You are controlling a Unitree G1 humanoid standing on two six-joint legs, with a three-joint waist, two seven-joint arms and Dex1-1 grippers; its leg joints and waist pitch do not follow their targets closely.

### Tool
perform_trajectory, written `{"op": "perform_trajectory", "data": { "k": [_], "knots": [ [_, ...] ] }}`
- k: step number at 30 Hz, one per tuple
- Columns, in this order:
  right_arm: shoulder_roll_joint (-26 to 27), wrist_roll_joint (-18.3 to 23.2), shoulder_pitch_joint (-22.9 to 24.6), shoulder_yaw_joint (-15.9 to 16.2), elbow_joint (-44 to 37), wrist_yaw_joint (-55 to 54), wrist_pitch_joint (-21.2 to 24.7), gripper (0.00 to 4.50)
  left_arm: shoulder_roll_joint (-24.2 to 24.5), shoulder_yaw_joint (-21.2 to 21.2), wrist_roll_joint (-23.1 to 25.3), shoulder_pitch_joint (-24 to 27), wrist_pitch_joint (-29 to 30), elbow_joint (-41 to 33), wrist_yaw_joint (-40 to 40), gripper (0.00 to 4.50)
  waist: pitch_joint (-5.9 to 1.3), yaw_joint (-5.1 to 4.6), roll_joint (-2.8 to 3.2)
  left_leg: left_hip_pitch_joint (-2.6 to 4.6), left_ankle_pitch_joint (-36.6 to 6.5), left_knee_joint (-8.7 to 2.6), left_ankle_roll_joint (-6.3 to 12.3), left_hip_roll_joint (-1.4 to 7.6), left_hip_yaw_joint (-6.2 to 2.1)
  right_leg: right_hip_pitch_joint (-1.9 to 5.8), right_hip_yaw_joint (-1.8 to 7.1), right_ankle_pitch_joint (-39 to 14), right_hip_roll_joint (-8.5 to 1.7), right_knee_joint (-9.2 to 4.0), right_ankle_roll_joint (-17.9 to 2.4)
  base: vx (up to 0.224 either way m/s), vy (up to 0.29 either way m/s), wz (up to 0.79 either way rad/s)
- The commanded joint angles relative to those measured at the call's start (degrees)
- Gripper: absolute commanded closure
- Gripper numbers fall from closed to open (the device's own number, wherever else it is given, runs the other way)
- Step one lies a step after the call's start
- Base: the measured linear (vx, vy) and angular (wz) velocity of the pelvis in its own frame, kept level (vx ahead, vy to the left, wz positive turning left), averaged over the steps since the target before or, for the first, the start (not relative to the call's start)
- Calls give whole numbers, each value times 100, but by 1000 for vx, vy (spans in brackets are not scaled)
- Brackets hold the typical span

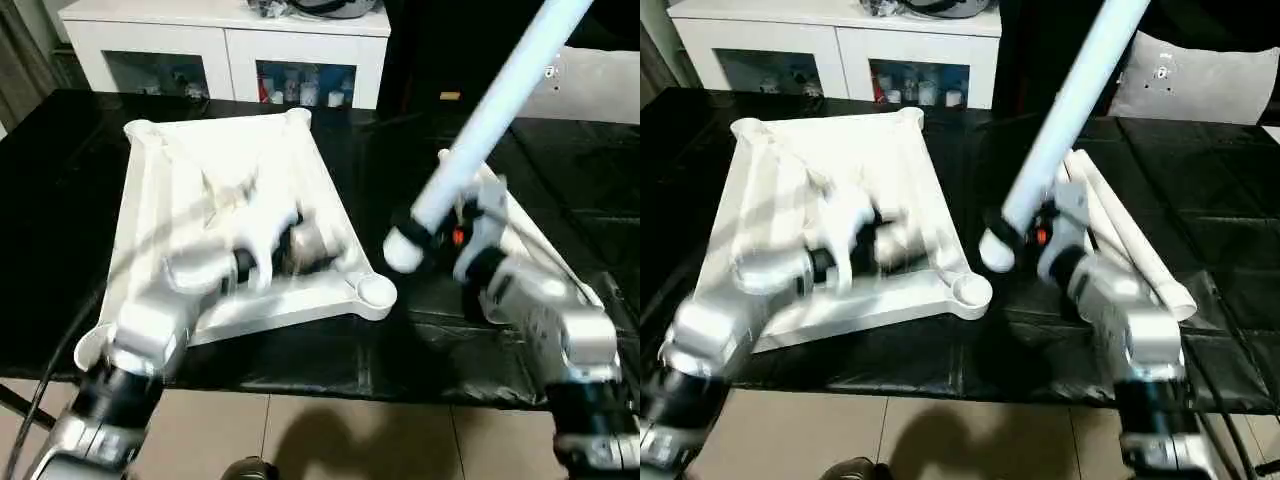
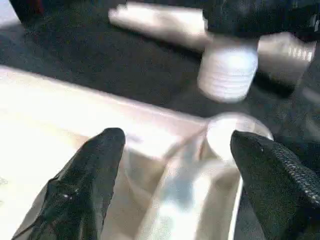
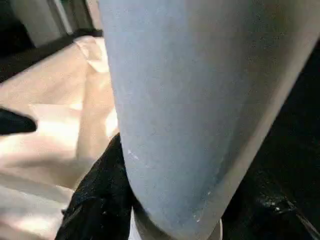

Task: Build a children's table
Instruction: Pick table leg, then insert table leg to table base

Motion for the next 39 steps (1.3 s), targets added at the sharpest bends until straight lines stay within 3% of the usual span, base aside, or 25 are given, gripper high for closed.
{"op": "perform_trajectory", "data": {
  "k": [1,4,5,7,9,11,13,14,17,20,23,26,28,30,33,39],
  "knots": [
    [19,-19,-7,-129,-169,-150,132,261,47,-48,110,6,-22,-19,-32,67,-380,-5,45,208,-1074,-426,-267,380,-157,138,208,-51,-475,-458,-1154,0,0,0],
    [-60,-312,-5,66,-48,-254,-48,261,111,-117,52,83,54,-23,-227,99,-372,-6,47,216,-1162,-433,-334,385,-158,123,211,-220,-477,-471,-1163,0,0,0],
    [-56,-454,3,128,11,-140,-615,261,161,-204,111,99,83,4,-271,99,-371,-10,48,215,-1202,-435,-349,382,-154,122,216,-260,-481,-470,-1151,0,0,0],
    [-48,-471,23,156,-8,-46,-849,261,212,-289,167,114,82,9,-338,99,-374,-8,56,215,-1234,-432,-361,386,-156,115,219,-226,-489,-466,-1122,0,0,0],
    [-34,-430,49,154,-84,-7,-886,261,254,-357,198,137,97,-15,-415,138,-376,-6,64,213,-1159,-432,-293,388,-158,122,219,-52,-477,-459,-1129,0,0,0],
    [-45,-315,79,156,-205,281,-1025,261,269,-443,222,157,166,-49,-516,141,-381,-6,61,209,-1147,-428,-251,388,-158,131,216,47,-476,-447,-1161,0,0,0],
    [-37,-307,111,145,-254,278,-969,261,301,-575,333,159,179,-28,-590,171,-370,-12,56,204,-1142,-434,-197,387,-161,133,217,21,-475,-457,-1170,0,0,0],
    [-53,-270,131,151,-310,276,-801,261,318,-629,384,159,178,-7,-595,183,-371,-6,86,210,-1152,-435,-200,388,-166,130,217,-10,-474,-457,-1167,0,0,0],
    [-14,113,180,55,-426,490,-485,261,351,-723,485,135,132,64,-601,182,-371,-17,67,217,-1235,-442,-203,392,-169,136,217,-77,-473,-464,-1185,0,0,0],
    [-47,165,192,71,-426,630,-549,262,347,-732,506,125,118,82,-619,225,-370,-8,67,208,-1259,-443,-226,397,-169,136,217,-135,-488,-470,-1217,0,0,0],
    [-78,266,248,122,-500,919,-491,262,385,-849,707,48,56,222,-659,226,-373,-9,58,202,-1196,-432,-176,393,-167,139,219,-47,-484,-467,-1221,0,0,0],
    [-93,325,257,147,-526,985,-402,262,388,-890,766,6,28,298,-680,270,-377,-4,63,198,-1132,-432,-156,394,-170,141,218,12,-486,-459,-1201,0,0,0],
    [-118,389,274,173,-545,1030,-323,262,382,-913,806,-41,0,376,-715,268,-380,-2,68,206,-1153,-433,-169,396,-171,136,212,6,-487,-459,-1234,0,0,0],
    [-137,399,282,188,-539,1069,-303,262,375,-929,833,-87,-24,462,-759,307,-372,2,56,205,-1175,-435,-169,394,-168,137,215,-37,-491,-467,-1262,0,0,0],
    [-161,410,280,202,-531,1135,-304,262,343,-916,825,-141,-48,567,-826,311,-376,2,58,206,-1178,-433,-190,395,-169,137,216,-113,-502,-468,-1264,0,0,0],
    [-188,377,286,210,-542,1267,-317,262,255,-868,807,-208,-355,774,-978,368,-376,8,60,206,-1171,-431,-156,403,-169,132,211,-19,-506,-463,-1311,0,0,0]
  ]
}}
